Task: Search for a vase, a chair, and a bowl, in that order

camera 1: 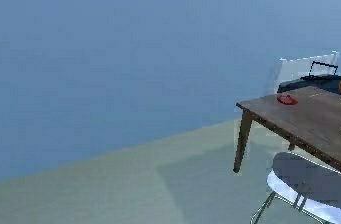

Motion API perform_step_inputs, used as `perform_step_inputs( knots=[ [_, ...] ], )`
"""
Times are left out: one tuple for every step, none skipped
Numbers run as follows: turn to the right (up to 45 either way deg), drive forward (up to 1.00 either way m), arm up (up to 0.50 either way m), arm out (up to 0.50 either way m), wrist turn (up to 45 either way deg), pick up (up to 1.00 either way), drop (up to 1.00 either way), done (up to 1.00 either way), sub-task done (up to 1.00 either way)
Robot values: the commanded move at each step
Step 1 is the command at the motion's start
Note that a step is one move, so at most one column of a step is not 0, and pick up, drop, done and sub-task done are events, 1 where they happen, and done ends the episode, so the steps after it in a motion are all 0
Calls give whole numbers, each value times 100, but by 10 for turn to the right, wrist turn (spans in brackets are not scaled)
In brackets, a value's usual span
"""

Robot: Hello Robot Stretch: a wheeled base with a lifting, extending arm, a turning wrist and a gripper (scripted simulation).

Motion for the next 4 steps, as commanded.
perform_step_inputs(
  knots=[
    [0, 100, 0, 0, 0, 0, 0, 0, 0],
    [240, 0, 0, 0, 0, 0, 0, 0, 0],
    [0, 5, 0, 0, 0, 0, 0, 0, 0],
    [390, 0, 0, 0, 0, 0, 0, 0, 0]
  ],
)
